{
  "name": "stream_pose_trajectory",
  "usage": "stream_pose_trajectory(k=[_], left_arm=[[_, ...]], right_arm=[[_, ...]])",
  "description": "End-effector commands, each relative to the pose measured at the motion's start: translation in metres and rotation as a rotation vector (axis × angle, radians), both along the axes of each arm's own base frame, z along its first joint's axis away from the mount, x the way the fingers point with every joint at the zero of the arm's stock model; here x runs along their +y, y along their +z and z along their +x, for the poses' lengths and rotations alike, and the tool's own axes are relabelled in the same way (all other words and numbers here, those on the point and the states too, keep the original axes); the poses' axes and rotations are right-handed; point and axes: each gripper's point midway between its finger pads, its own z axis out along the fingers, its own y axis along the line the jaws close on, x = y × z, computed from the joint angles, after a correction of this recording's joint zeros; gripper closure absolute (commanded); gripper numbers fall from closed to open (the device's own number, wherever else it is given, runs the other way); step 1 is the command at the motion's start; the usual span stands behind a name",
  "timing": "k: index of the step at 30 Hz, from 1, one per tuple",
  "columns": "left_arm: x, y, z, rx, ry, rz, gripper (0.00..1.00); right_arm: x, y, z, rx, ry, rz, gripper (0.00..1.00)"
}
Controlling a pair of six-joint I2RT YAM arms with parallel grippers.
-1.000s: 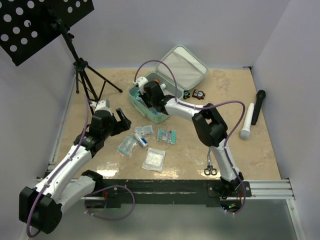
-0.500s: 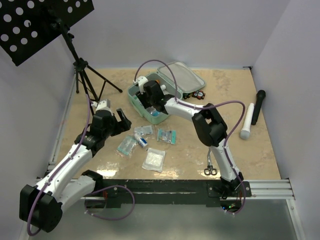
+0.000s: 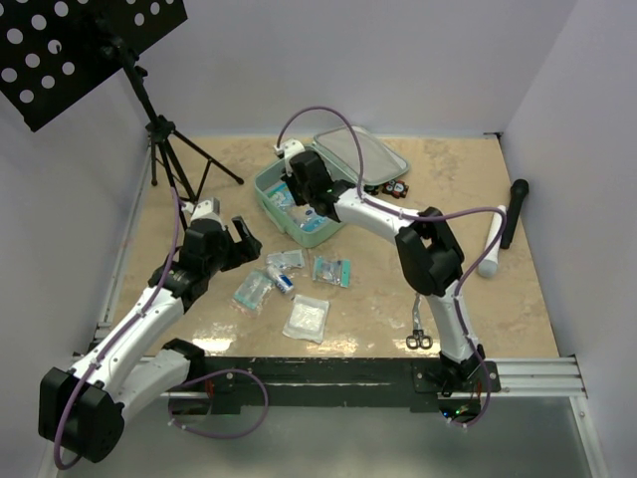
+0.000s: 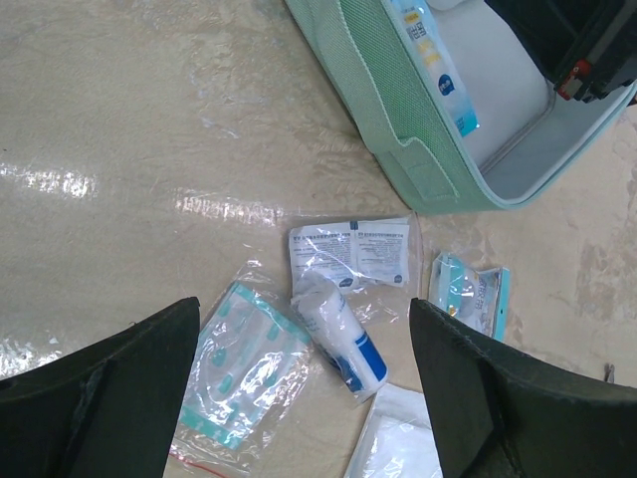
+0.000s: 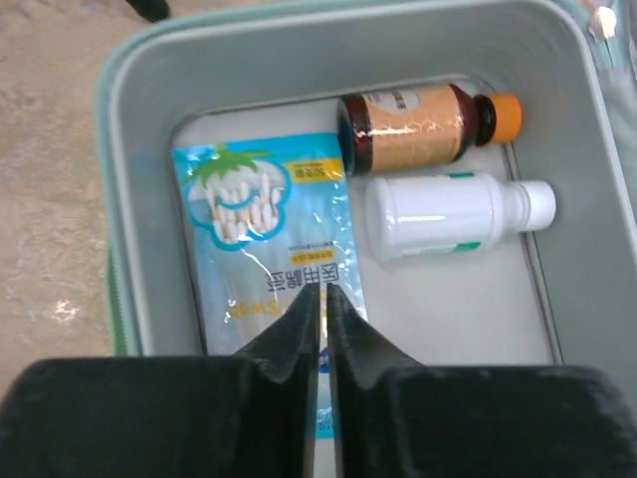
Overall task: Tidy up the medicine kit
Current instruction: Place the medical item at the medicine box.
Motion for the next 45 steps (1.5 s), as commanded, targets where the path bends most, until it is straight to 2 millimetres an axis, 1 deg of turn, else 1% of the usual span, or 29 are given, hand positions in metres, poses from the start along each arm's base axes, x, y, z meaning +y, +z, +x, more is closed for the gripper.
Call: stream_pose_trajectory(k=[1,3,5,8,10,13,16,22,24,28,30,31,33,34,37,41,43,45], left_arm=[[-0.002,0.014,0.007,-0.045,-0.009,-0.006,0.10],[-0.002,0.013,0.006,-0.044,-0.010,-0.004,0.10],[-0.001,0.012,0.006,-0.040,-0.011,-0.001,0.10],[-0.002,0.011,0.006,-0.036,-0.013,-0.003,0.10],[-0.002,0.009,0.005,-0.032,-0.012,-0.002,0.10],[-0.003,0.007,0.005,-0.027,-0.014,-0.002,0.10],[-0.003,0.006,0.005,-0.024,-0.015,-0.006,0.10],[-0.006,0.003,0.006,-0.014,-0.021,-0.019,0.10],[-0.006,0.002,0.005,-0.010,-0.019,-0.020,0.10],[-0.006,0.002,0.004,-0.006,-0.018,-0.019,0.10],[-0.004,0.003,0.003,-0.009,-0.012,-0.016,0.10],[-0.003,0.003,0.002,-0.009,-0.009,-0.012,0.10],[-0.002,0.004,0.002,-0.012,-0.005,-0.010,0.10],[-0.002,0.003,0.002,-0.014,-0.004,-0.010,0.10],[-0.002,0.004,0.003,-0.016,-0.006,-0.010,0.10],[-0.003,0.005,0.005,-0.021,-0.011,-0.008,0.10],[-0.004,0.005,0.008,-0.022,-0.012,-0.009,0.10],[-0.007,0.006,0.011,-0.024,-0.021,-0.016,0.10]], right_arm=[[-0.019,-0.018,0.000,0.054,-0.088,-0.035,0.96],[-0.020,-0.031,-0.003,0.084,-0.091,-0.056,1.00],[-0.021,-0.044,-0.004,0.111,-0.092,-0.083,1.00],[-0.020,-0.049,-0.003,0.123,-0.092,-0.087,1.00],[-0.017,-0.058,-0.006,0.147,-0.077,-0.095,1.00],[-0.012,-0.063,-0.010,0.160,-0.074,-0.090,1.00],[0.001,-0.066,-0.020,0.190,-0.053,-0.056,1.00],[0.024,-0.080,-0.037,0.233,-0.052,-0.036,0.96],[0.032,-0.081,-0.040,0.238,-0.046,-0.017,0.95],[0.033,-0.082,-0.036,0.229,-0.081,-0.012,0.90],[0.028,-0.077,-0.032,0.211,-0.114,-0.017,0.86],[0.024,-0.074,-0.030,0.198,-0.135,-0.021,0.82],[0.017,-0.052,-0.025,0.147,-0.176,0.004,0.70],[0.016,-0.045,-0.024,0.131,-0.187,0.017,0.64],[0.011,-0.014,-0.022,0.081,-0.217,0.065,0.54],[0.001,0.027,-0.023,0.028,-0.247,0.113,0.50],[-0.005,0.040,-0.027,0.014,-0.255,0.126,0.49],[-0.017,0.048,-0.032,0.005,-0.287,0.129,0.50]])
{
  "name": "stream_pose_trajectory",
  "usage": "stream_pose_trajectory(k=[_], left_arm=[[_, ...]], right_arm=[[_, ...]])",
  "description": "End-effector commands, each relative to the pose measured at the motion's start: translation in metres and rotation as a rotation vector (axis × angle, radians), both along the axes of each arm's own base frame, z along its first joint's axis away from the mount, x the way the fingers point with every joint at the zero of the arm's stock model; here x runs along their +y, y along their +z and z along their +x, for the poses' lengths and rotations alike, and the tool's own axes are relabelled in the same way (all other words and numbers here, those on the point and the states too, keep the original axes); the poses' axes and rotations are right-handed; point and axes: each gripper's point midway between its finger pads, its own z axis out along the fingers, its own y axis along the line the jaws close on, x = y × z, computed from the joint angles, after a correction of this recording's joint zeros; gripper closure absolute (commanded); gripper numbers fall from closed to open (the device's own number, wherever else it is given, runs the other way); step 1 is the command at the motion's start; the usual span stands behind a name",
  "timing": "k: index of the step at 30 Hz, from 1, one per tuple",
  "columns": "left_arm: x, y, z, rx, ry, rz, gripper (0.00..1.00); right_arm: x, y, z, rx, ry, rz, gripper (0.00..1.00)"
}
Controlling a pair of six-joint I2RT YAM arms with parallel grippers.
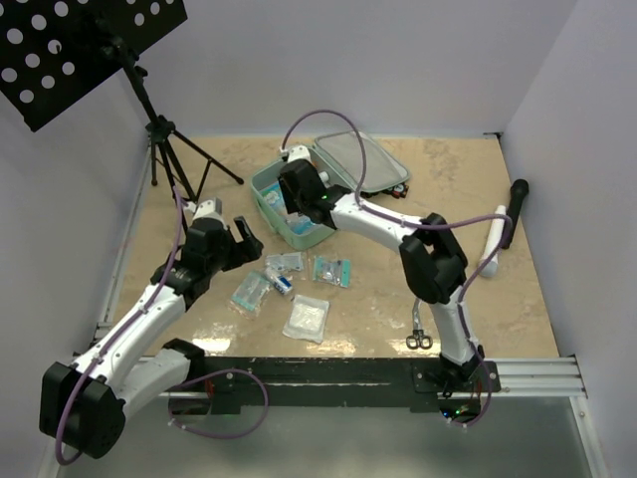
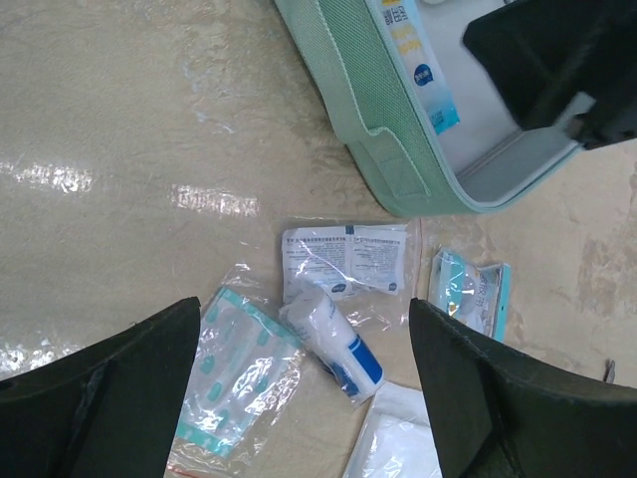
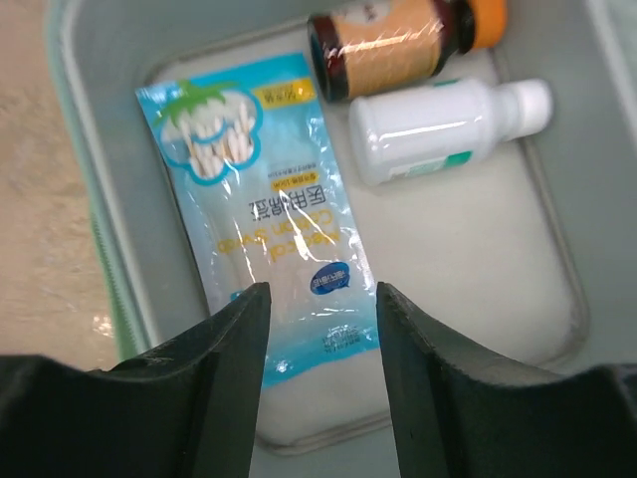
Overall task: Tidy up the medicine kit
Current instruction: Place the medical item at the medicine box, then adjust the medicine box at the center of the board.
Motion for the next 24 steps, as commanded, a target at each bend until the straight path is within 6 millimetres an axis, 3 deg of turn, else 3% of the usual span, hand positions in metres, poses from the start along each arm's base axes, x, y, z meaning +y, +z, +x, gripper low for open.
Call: stream_pose_trajectory(k=[1,5,9,14,20,24], left_arm=[[-0.006,0.012,0.013,-0.044,-0.009,-0.017,0.10],[-0.009,0.028,0.032,-0.075,0.024,-0.025,0.07],[-0.007,0.040,0.059,-0.074,0.081,0.035,0.01],[-0.018,0.033,0.083,-0.040,0.071,0.088,0.02],[-0.027,0.001,0.102,0.046,0.049,0.139,0.06],[-0.026,-0.009,0.118,0.078,0.071,0.187,0.08]], right_arm=[[-0.019,0.066,-0.004,-0.116,-0.092,0.091,0.49],[-0.046,0.072,-0.018,-0.130,-0.148,0.120,0.46],[-0.064,0.090,-0.037,-0.137,-0.159,0.239,0.44],[-0.071,0.084,-0.062,-0.101,-0.118,0.286,0.46],[-0.082,0.068,-0.095,-0.055,-0.067,0.318,0.47],[-0.084,0.074,-0.111,-0.056,-0.031,0.379,0.47]])
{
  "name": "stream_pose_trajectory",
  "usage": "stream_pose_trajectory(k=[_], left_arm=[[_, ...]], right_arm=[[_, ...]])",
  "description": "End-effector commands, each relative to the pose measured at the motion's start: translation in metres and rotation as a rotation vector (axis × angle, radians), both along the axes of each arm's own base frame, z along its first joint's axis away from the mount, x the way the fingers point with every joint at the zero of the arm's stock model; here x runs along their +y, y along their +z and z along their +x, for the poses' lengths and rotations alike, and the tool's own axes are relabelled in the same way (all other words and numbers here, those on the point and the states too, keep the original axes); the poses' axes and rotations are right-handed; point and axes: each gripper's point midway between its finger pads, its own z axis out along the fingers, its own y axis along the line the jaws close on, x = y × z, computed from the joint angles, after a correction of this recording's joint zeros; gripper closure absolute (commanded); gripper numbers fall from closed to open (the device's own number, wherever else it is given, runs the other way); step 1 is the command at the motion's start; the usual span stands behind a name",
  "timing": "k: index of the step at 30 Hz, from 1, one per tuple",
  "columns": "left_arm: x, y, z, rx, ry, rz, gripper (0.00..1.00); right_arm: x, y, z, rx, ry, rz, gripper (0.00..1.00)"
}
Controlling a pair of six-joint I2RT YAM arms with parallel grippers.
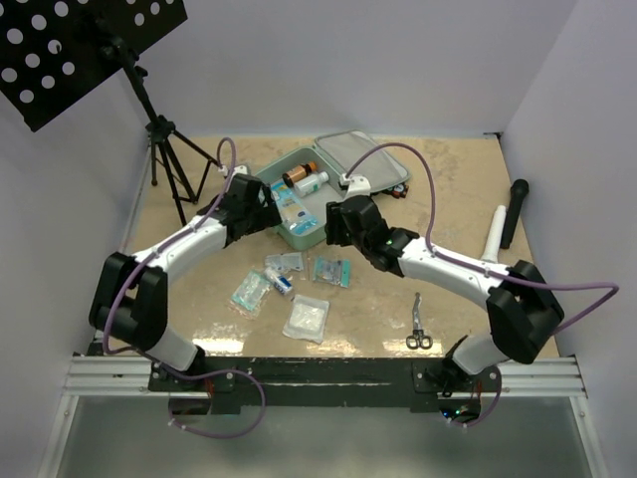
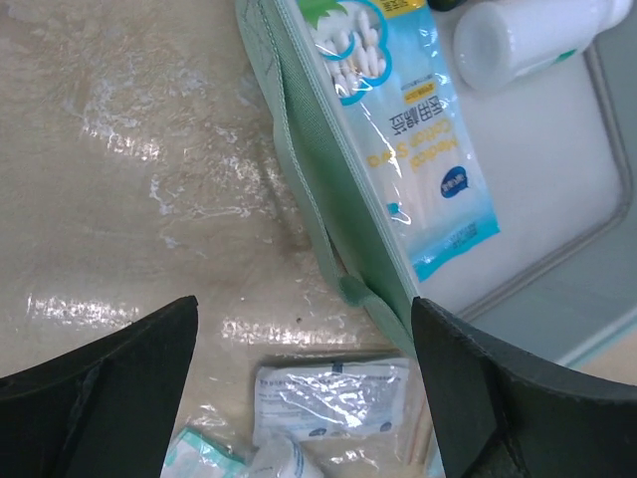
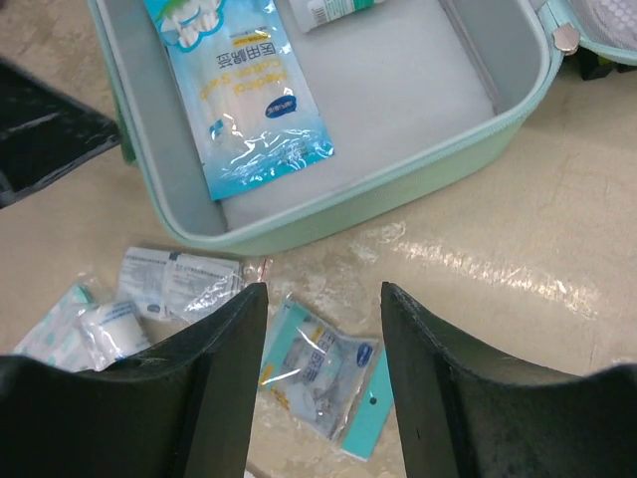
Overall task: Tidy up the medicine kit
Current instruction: Adjust the medicine box at the center of the board.
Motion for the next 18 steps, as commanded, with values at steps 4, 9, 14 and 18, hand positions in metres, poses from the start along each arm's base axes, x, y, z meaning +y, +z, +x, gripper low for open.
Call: stream_pose_trajectory(k=[4,9,14,18], left_arm=[[-0.005,0.018,0.038,-0.057,0.017,0.055,0.08],[-0.007,0.011,0.046,-0.035,-0.005,0.103,0.14],[-0.004,-0.012,0.041,0.025,-0.025,0.173,0.20],[-0.007,-0.024,0.040,0.063,-0.054,0.206,0.29]], right_arm=[[0.006,0.038,-0.023,-0.061,0.058,0.172,0.47],[-0.002,0.032,-0.031,-0.054,0.065,0.150,0.47],[-0.006,0.029,-0.038,-0.051,0.079,0.151,0.47],[-0.009,0.029,-0.041,-0.053,0.084,0.151,0.47]])
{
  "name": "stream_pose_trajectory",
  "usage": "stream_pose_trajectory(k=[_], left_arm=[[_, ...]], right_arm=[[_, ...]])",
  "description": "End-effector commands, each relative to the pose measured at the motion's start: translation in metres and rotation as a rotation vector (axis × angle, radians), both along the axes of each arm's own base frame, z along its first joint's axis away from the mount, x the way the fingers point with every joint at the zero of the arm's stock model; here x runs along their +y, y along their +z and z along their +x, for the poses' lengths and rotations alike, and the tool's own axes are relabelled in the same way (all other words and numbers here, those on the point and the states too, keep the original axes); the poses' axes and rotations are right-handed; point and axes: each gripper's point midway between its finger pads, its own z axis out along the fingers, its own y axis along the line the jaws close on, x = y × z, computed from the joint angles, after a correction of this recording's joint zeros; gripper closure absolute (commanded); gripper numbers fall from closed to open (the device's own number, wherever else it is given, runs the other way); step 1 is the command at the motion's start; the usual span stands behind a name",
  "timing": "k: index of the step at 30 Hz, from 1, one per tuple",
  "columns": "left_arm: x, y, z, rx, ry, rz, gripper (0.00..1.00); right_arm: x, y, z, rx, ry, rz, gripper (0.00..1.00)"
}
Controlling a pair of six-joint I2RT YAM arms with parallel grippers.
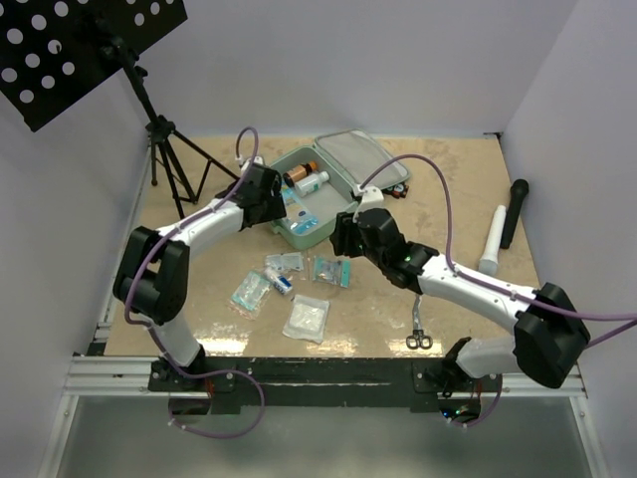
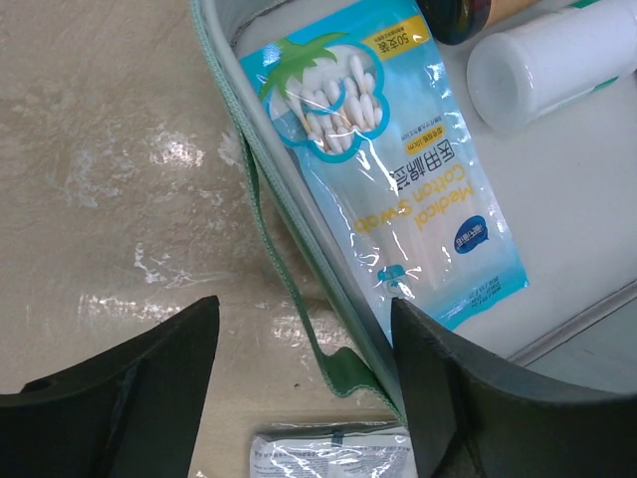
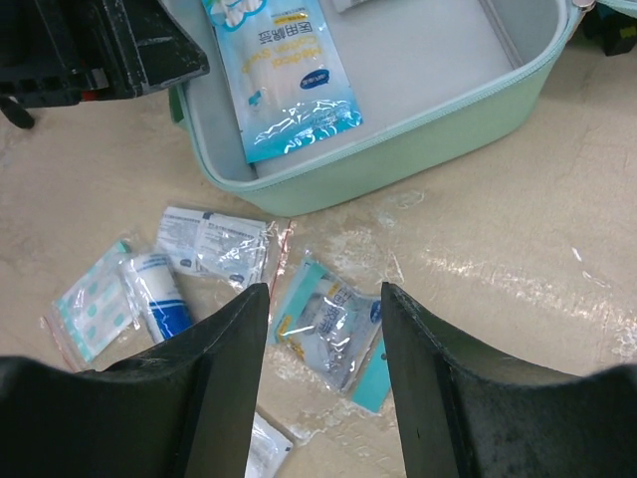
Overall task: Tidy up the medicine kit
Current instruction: Adjust the medicine box at the center of the board.
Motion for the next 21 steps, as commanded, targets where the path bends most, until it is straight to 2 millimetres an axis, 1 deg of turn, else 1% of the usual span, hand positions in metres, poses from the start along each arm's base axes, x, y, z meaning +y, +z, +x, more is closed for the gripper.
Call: stream_pose_trajectory(k=[1,4,8,10,13,14,18,21], left_arm=[[0.000,-0.004,0.002,0.025,-0.042,0.080,0.31],[-0.002,-0.008,0.000,0.040,-0.070,0.108,0.40],[-0.010,-0.004,-0.002,0.024,-0.154,0.114,0.63],[-0.013,0.000,-0.005,0.017,-0.193,0.106,0.73],[-0.017,0.004,-0.010,-0.001,-0.251,0.099,0.80],[-0.019,0.006,-0.012,-0.011,-0.279,0.095,0.83],[-0.020,0.007,-0.022,-0.025,-0.340,0.093,0.92],[-0.021,0.004,-0.030,-0.009,-0.354,0.084,0.94]], right_arm=[[0.002,0.017,-0.003,-0.038,0.016,0.044,0.47],[0.000,0.023,-0.004,-0.053,0.014,0.049,0.47],[-0.005,0.028,-0.005,-0.065,0.008,0.043,0.47],[-0.007,0.027,-0.006,-0.065,0.009,0.031,0.47],[-0.010,0.030,-0.009,-0.071,0.011,0.035,0.47],[-0.013,0.024,-0.012,-0.054,0.013,0.019,0.47],[-0.017,0.021,-0.018,-0.046,0.018,0.017,0.47],[-0.019,0.020,-0.022,-0.041,0.019,0.022,0.47]])
